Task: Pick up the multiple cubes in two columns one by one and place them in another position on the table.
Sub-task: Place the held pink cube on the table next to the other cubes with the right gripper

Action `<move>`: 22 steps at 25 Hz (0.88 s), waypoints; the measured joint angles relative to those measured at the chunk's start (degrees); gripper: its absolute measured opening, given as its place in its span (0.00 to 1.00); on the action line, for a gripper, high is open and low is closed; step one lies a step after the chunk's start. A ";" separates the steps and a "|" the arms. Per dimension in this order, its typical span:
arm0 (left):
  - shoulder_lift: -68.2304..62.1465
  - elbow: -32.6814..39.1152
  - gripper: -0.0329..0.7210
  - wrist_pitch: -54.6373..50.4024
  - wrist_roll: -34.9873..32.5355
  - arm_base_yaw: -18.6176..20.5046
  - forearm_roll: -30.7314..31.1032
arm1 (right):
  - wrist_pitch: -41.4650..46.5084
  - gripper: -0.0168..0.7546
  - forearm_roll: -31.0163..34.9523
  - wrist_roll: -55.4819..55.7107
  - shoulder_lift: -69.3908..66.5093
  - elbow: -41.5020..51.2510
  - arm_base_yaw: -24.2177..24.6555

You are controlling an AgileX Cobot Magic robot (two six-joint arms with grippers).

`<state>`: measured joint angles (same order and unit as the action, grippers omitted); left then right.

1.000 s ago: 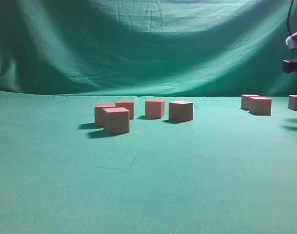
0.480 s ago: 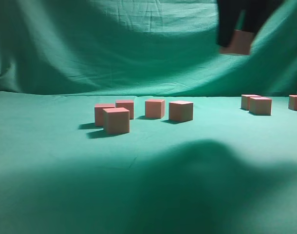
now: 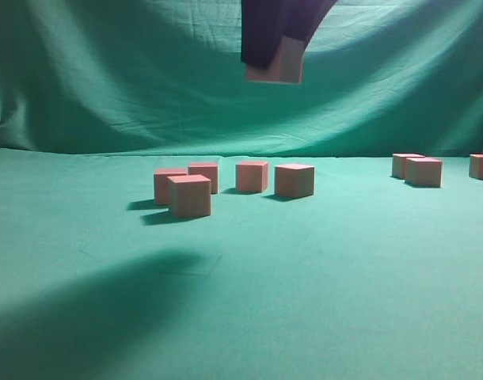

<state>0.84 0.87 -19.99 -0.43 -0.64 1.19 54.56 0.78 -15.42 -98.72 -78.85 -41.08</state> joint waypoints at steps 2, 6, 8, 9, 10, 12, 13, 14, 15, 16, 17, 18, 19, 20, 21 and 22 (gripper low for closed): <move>0.00 0.00 0.04 0.00 0.00 0.00 0.00 | 0.00 0.37 1.04 -3.61 -1.20 0.00 0.00; 0.00 0.00 0.04 0.00 0.00 0.00 0.00 | 0.00 0.37 2.72 -7.21 -4.10 0.00 -0.13; 0.00 0.00 0.04 0.00 0.00 0.00 0.00 | 0.00 0.37 2.85 -7.80 -5.45 0.00 -0.26; 0.00 0.00 0.04 0.00 0.00 0.00 0.00 | -0.32 0.37 2.85 -7.96 -6.01 0.00 -0.26; 0.00 0.00 0.04 0.00 0.00 0.00 0.00 | -0.86 0.37 2.98 -8.11 -6.57 0.00 -0.36; 0.00 0.00 0.04 0.00 0.00 0.00 0.00 | -2.03 0.37 3.06 -8.61 -7.37 0.00 -0.35; 0.00 0.00 0.04 0.00 0.00 0.00 0.00 | -2.55 0.37 3.06 -8.74 -7.95 0.00 -0.35; 0.00 0.00 0.04 0.00 0.00 0.00 0.00 | -2.92 0.37 3.06 -8.85 -8.37 0.00 -0.39; 0.00 0.00 0.04 0.00 0.00 0.00 0.00 | -3.42 0.37 3.06 -8.94 -8.76 0.00 -0.39; 0.00 0.00 0.04 0.00 0.00 0.00 0.00 | -3.82 0.37 3.06 -9.07 -9.32 0.00 -0.48; 0.00 0.00 0.04 0.00 0.00 0.00 0.00 | -4.14 0.37 3.06 -9.07 -9.81 0.00 -0.48; 0.00 0.00 0.04 0.00 0.00 0.00 0.00 | -4.54 0.37 3.06 -9.07 -10.15 0.00 -0.48; 0.00 0.00 0.04 0.00 0.00 0.00 0.00 | -4.92 0.37 3.06 -9.16 -10.58 0.00 -0.48; 0.00 0.00 0.04 0.00 0.00 0.00 0.00 | -5.35 0.37 3.06 -9.16 -10.81 0.00 -0.48; 0.00 0.00 0.04 0.00 0.00 0.00 0.00 | -5.81 0.37 3.06 -9.16 -11.04 0.00 -0.48; 0.00 0.00 0.04 0.00 0.00 0.00 0.00 | -6.42 0.37 3.06 -9.16 -11.26 0.00 -0.48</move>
<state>0.84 0.87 -19.99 -0.43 -0.64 1.19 48.14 3.83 -24.58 -109.99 -78.85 -41.56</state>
